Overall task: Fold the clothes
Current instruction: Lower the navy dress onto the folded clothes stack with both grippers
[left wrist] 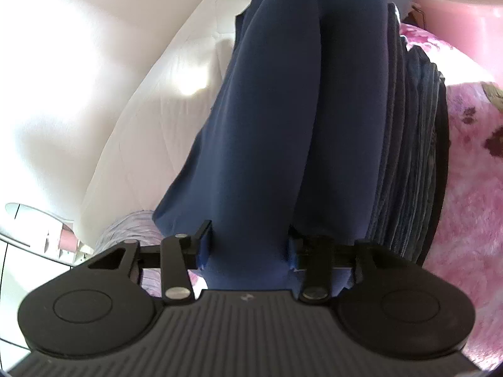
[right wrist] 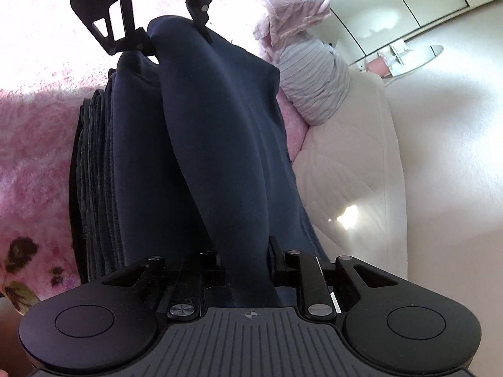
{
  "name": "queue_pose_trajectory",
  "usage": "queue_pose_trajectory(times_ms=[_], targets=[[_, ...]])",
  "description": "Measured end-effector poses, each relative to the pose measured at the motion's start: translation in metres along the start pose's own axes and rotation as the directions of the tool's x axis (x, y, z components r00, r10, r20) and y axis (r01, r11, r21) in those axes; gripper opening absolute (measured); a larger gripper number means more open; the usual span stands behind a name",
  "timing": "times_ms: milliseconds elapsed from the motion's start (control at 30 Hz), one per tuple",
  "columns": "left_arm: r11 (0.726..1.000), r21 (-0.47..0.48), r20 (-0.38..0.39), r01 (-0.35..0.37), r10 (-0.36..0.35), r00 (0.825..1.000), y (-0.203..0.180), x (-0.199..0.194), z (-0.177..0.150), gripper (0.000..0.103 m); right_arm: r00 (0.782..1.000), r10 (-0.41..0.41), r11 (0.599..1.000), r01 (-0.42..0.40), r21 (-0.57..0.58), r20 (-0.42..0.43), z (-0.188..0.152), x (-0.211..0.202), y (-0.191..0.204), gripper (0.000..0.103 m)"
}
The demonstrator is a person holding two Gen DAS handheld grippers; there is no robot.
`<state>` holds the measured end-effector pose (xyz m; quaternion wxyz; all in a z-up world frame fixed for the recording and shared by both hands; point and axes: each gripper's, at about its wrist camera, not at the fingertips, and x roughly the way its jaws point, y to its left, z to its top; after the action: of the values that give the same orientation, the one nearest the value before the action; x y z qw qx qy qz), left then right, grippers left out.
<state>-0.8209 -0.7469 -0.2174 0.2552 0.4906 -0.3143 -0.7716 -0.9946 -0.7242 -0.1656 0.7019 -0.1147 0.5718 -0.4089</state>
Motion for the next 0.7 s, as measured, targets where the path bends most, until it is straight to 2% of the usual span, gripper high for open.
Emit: queue_pose_trajectory(times_ms=[167,300,367,500,633,700], targets=[[0.999,-0.02,0.013,-0.04,0.04,0.999,-0.007,-0.025,-0.008,0.036,1.0,-0.025,0.999,0.025,0.035,0.003,0.008,-0.016,0.004,0.016],[0.998,0.052,-0.02,-0.02,0.021,1.0,-0.041,-0.014,-0.006,0.044,1.0,-0.006,1.0,0.006,0.014,-0.011,0.005,-0.014,0.025,0.017],[0.996,0.083,-0.026,-0.043,0.045,0.999,-0.051,-0.012,-0.003,0.045,0.999,-0.027,0.999,0.027,-0.029,-0.029,0.004,-0.008,0.035,0.02],[0.998,0.038,-0.036,-0.046,0.048,0.998,-0.042,-0.028,-0.011,0.05,0.997,-0.061,0.997,0.059,-0.045,-0.05,0.001,-0.008,0.037,0.029],[0.998,0.017,-0.024,-0.063,0.063,0.998,-0.042,-0.044,-0.017,0.049,0.993,-0.091,0.996,0.089,-0.025,-0.071,-0.007,-0.019,0.038,0.031],[0.999,0.0,-0.031,-0.043,0.043,0.999,-0.042,-0.04,-0.017,0.039,0.995,-0.079,0.997,0.078,-0.017,-0.068,-0.008,-0.022,0.038,0.031]])
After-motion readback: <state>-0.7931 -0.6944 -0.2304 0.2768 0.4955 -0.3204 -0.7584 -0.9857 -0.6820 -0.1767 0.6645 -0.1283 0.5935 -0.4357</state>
